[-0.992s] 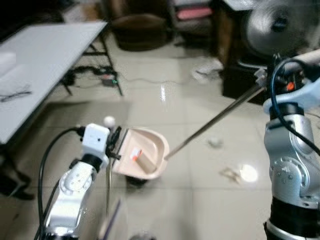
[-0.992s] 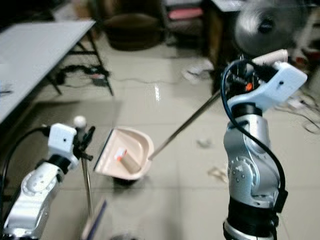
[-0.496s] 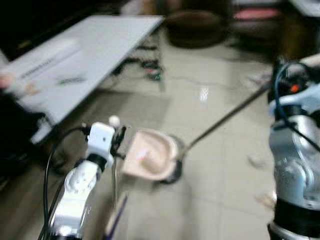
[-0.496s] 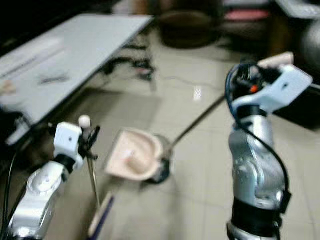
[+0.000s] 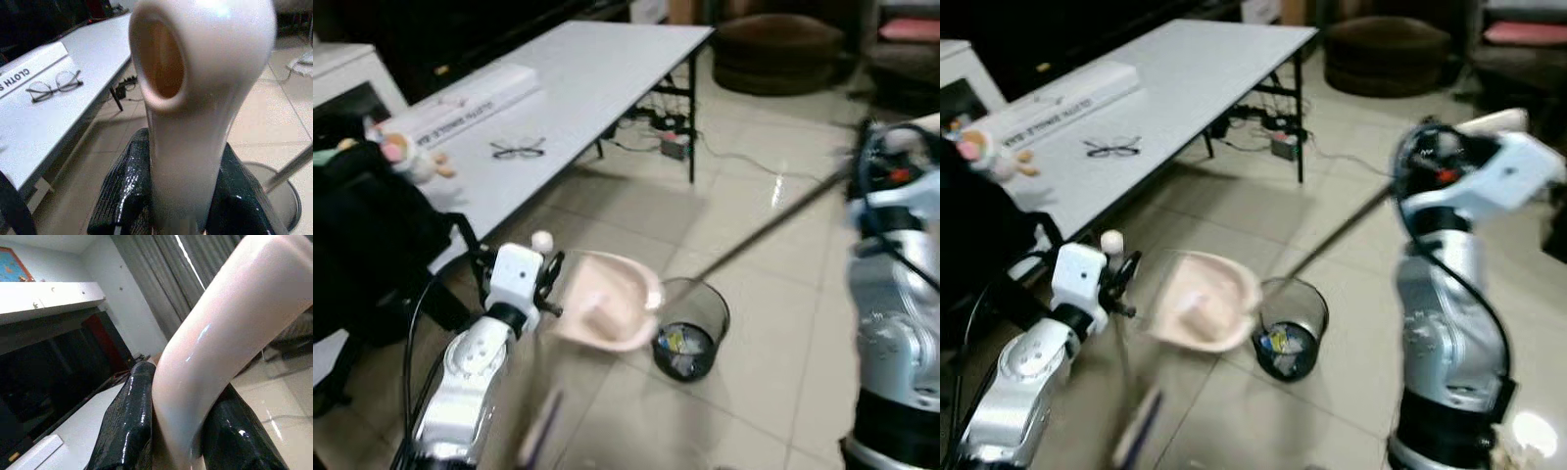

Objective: Sweep floor

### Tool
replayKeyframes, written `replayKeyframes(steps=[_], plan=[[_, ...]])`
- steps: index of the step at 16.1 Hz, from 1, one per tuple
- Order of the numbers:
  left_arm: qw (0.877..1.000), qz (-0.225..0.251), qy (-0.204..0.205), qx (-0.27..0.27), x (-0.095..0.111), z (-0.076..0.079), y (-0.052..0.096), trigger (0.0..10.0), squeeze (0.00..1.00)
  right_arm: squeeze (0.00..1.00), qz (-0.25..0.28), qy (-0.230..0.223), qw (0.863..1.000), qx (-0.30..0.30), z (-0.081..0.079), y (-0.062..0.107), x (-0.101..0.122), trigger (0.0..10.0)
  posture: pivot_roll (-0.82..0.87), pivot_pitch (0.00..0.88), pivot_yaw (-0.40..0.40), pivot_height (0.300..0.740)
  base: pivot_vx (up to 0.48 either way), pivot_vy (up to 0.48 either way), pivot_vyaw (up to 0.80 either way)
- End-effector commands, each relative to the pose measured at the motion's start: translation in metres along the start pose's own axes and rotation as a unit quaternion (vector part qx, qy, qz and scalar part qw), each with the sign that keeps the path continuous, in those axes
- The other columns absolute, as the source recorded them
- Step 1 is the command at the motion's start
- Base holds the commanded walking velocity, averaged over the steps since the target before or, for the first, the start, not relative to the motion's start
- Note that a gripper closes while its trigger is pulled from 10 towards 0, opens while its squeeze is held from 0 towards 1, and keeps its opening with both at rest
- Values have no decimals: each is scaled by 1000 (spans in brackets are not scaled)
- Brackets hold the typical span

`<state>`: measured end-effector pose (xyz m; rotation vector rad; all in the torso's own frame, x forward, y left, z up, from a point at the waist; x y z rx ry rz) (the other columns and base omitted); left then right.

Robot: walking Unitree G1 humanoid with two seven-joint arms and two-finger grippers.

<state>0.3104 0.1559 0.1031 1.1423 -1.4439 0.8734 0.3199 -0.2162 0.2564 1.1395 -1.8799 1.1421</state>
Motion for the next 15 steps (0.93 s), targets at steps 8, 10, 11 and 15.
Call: replayKeyframes(steps=[8,10,11,15], plan=[[1000,-3,9,-6,-3,-5,2,10000,0,0,36,-7,999,8,-1,3,20,10000,-60,42,129,740,124,0,0],[1000,0,5,-4,-2,-7,2,10000,0,0,44,3,999,10,0,2,27,10000,-65,39,130,740,0,0,0],[1000,-1,4,-3,-2,-7,2,10000,0,0,46,13,999,16,-1,0,30,10000,-69,34,123,740,0,-364,0],[1000,-3,4,-4,-4,-6,1,10000,0,0,46,36,998,29,-4,-7,33,10000,-68,24,102,740,0,-374,0]])
Point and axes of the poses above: a point about 5 cm out from each wrist's last joint towards the gripper, its own y axis pointing back from the gripper into the wrist, its own x axis along the axis of the wrist's last joint, z = x × y, the point moved 4 cm from there along -y, pointing out of the wrist towards the gripper
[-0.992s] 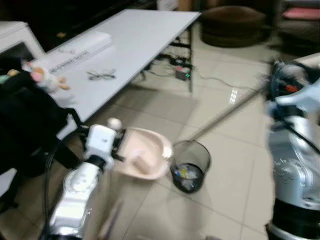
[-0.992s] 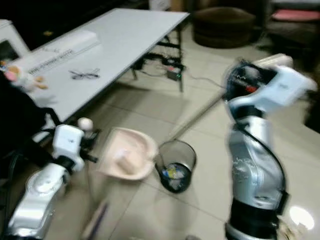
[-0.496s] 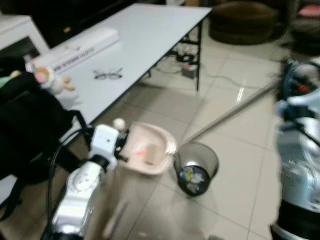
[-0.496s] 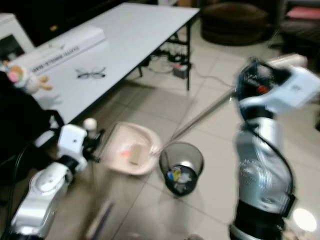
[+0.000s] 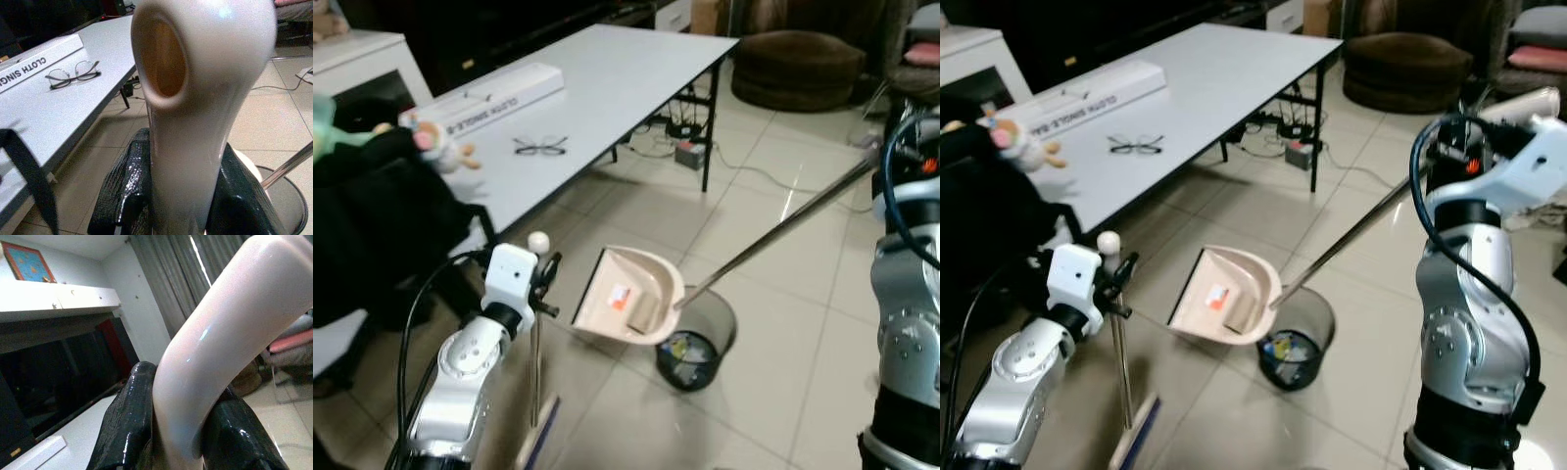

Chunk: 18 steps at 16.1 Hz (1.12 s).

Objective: Sweep floor

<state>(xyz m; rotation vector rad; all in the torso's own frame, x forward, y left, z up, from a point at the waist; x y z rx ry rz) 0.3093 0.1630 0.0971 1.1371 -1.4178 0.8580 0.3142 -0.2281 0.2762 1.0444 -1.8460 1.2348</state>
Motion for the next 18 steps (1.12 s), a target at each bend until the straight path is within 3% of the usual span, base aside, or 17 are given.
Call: replayKeyframes(steps=[1,11,13,15,18], plan=[[1000,8,-5,2,4,-1,-2,10000,0,0,18,-4,1000,14,-6,-4,10,10000,-68,22,99,740,0,0,0],[1000,-2,9,9,0,-4,-3,10000,0,0,26,40,999,-2,7,-20,6,10000,-57,32,88,740,0,0,0],[1000,-3,8,5,0,-3,-3,10000,0,0,37,43,998,16,1,-23,6,10000,-52,36,90,740,0,0,0],[1000,-4,5,0,0,-1,-4,10000,0,0,51,70,994,68,-20,-25,5,10000,-48,39,88,740,0,0,0],[1000,-6,5,-2,-2,1,-2,10000,0,0,65,91,988,106,-36,-25,6,10000,-48,40,85,740,0,0,0]])
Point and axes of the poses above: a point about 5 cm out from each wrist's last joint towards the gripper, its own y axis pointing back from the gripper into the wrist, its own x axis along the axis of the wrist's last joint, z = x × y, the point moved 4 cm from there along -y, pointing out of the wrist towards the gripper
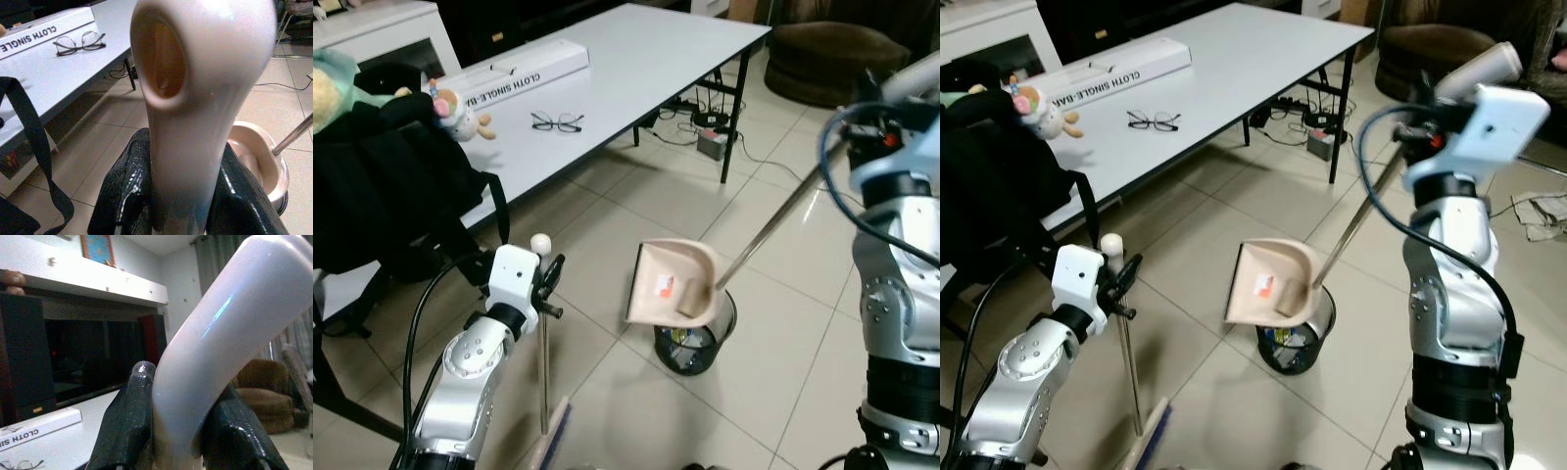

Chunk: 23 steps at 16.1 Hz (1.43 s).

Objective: Sweep floor

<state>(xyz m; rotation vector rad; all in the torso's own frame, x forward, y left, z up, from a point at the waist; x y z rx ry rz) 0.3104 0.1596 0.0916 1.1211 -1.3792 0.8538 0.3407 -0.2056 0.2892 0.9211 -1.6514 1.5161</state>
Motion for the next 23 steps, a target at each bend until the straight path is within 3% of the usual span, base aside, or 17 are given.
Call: replayKeyframes(steps=[1,6,13,16,17,18,22,23], plan=[[1000,2,-12,1,3,-2,0,10000,0,0,35,-1,999,14,-7,-4,14,10000,-48,41,84,740,0,0,0],[1000,0,-15,-4,2,0,0,10000,0,0,51,34,998,20,-4,-4,16,10000,-50,42,87,740,0,0,0],[1000,-3,-18,-13,0,3,1,10000,0,0,85,86,988,99,-35,1,22,10000,-48,42,84,740,0,0,0],[1000,-4,-20,-17,0,4,0,10000,0,0,100,126,965,210,-74,15,20,10000,-49,40,86,740,0,0,0],[1000,-4,-20,-17,-1,4,0,10000,0,0,103,136,959,227,-80,17,20,10000,-49,40,86,740,0,0,0],[1000,-4,-21,-19,-1,5,0,10000,0,0,107,156,944,271,-95,25,17,10000,-50,39,86,740,0,0,0],[999,-6,-26,-23,-2,6,-1,10000,0,0,110,203,895,382,-131,53,1,10000,-47,38,76,740,0,0,0],[999,-6,-26,-22,-2,6,0,10000,0,0,109,205,890,393,-134,57,-2,10000,-47,38,74,740,0,0,0]])
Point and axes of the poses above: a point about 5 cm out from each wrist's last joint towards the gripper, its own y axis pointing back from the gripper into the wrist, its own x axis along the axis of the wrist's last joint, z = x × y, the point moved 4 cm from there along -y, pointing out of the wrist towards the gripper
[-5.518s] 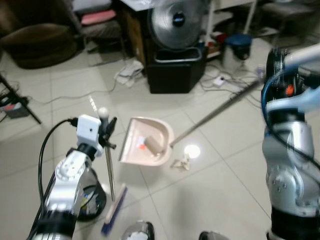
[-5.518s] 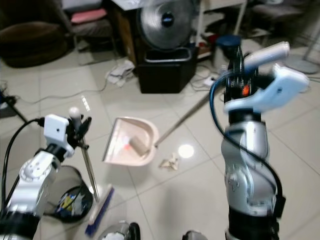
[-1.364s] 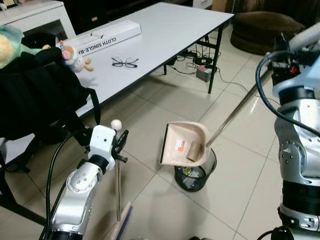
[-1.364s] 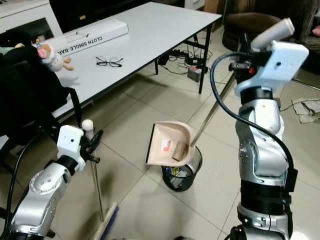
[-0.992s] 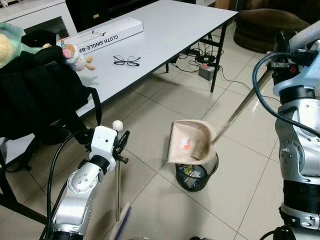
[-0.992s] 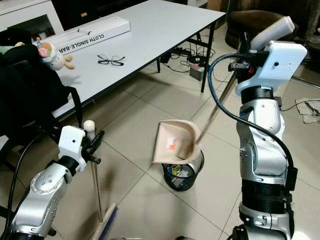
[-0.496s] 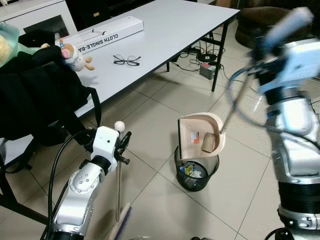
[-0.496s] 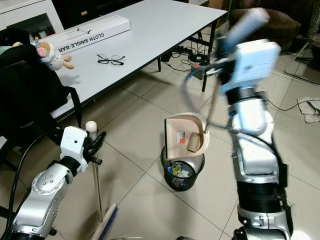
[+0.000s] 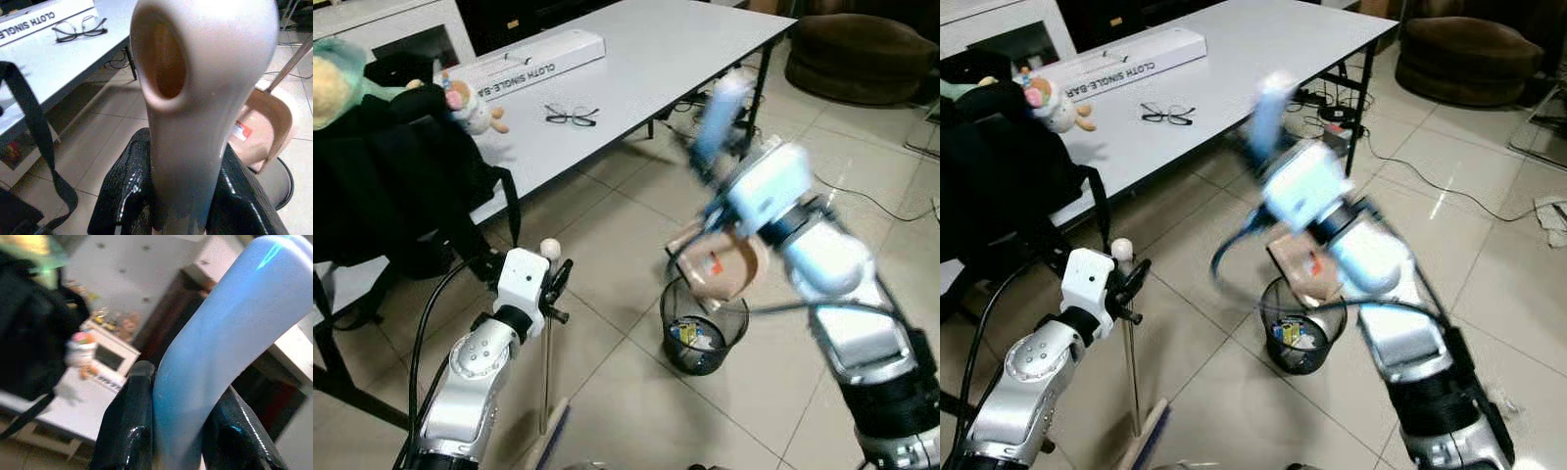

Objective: Sweep floor

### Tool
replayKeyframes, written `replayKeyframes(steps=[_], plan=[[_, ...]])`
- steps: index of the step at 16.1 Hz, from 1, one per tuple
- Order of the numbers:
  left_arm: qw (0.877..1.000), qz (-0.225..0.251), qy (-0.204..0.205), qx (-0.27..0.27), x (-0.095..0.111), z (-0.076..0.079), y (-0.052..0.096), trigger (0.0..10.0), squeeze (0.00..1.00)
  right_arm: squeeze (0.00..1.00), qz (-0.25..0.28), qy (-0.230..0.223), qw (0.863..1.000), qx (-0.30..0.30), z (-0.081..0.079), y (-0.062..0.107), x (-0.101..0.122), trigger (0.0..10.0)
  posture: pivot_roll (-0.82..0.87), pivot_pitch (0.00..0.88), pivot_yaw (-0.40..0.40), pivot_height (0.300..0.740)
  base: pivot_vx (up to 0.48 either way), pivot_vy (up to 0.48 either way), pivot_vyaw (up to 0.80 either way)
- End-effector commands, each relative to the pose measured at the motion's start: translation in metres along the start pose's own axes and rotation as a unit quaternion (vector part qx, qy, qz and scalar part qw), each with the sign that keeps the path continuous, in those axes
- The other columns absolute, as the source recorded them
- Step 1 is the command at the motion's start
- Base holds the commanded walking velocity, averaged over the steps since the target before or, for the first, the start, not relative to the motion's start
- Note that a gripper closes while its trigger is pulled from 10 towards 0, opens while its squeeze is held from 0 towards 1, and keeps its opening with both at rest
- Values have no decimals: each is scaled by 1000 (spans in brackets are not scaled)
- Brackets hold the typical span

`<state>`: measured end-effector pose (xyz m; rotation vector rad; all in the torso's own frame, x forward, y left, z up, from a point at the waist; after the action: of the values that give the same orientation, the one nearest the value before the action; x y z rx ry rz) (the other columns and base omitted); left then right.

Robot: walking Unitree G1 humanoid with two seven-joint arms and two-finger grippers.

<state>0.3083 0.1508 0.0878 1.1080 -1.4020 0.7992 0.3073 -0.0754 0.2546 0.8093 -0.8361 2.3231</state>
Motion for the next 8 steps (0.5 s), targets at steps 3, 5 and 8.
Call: replayKeyframes(steps=[3,5,8], plan=[[1000,0,-16,2,-1,-4,3,10000,0,0,35,78,993,83,-22,-1,17,10000,-47,34,66,740,0,0,0],[1000,0,-17,3,-1,-4,2,10000,0,0,-4,112,988,107,-26,2,2,10000,-47,27,57,740,0,0,0],[1000,3,-20,0,1,-3,0,10000,0,0,-18,115,989,-86,47,-4,10,10000,-50,23,55,740,0,0,0]])
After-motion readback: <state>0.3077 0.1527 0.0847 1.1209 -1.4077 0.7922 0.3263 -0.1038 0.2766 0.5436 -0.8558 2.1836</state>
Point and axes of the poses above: a point about 5 cm out from each wrist's last joint towards the gripper, its own y axis pointing back from the gripper into the wrist, its own x axis along the axis of the wrist's last joint, z = x × y, the point moved 4 cm from there along -y, pointing out of the wrist towards the gripper
